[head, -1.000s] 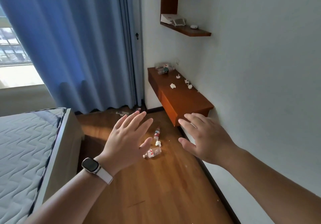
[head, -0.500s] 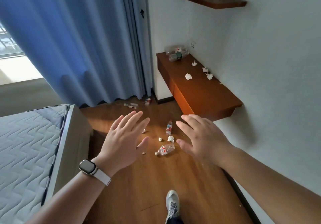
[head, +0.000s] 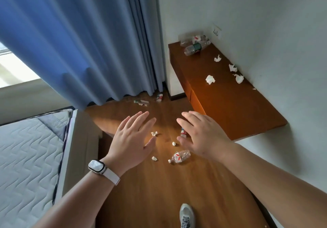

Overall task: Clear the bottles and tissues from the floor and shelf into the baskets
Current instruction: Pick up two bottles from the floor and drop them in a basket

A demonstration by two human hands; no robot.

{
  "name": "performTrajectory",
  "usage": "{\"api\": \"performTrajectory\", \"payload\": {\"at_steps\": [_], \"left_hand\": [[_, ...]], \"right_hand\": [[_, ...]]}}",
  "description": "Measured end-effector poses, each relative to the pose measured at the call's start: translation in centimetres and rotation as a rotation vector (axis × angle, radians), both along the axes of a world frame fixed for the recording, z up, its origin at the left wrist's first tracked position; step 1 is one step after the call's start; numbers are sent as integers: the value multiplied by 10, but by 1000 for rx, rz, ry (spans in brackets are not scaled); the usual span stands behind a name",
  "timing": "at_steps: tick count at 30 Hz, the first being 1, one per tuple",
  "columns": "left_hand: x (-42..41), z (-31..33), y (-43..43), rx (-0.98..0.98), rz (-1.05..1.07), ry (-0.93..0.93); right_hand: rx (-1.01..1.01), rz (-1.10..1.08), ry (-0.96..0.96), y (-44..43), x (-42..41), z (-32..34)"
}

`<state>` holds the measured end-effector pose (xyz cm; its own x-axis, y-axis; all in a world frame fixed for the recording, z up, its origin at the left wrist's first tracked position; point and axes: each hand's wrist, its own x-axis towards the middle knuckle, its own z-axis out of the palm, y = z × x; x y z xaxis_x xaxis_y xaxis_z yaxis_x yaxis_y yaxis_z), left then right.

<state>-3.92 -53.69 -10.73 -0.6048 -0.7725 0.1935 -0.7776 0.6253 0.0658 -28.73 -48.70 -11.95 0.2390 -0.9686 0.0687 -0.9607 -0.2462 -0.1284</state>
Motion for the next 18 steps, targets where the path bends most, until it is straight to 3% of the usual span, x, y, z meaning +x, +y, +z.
{"api": "performTrajectory", "payload": {"at_steps": [11, 18], "left_hand": [[-7, -51, -130, 134, -110, 29], [-1, -102, -240, 239, -318, 40]], "right_hand": [[131, -133, -4, -93, 0, -49], [225, -409, 2, -152, 29, -87]]}}
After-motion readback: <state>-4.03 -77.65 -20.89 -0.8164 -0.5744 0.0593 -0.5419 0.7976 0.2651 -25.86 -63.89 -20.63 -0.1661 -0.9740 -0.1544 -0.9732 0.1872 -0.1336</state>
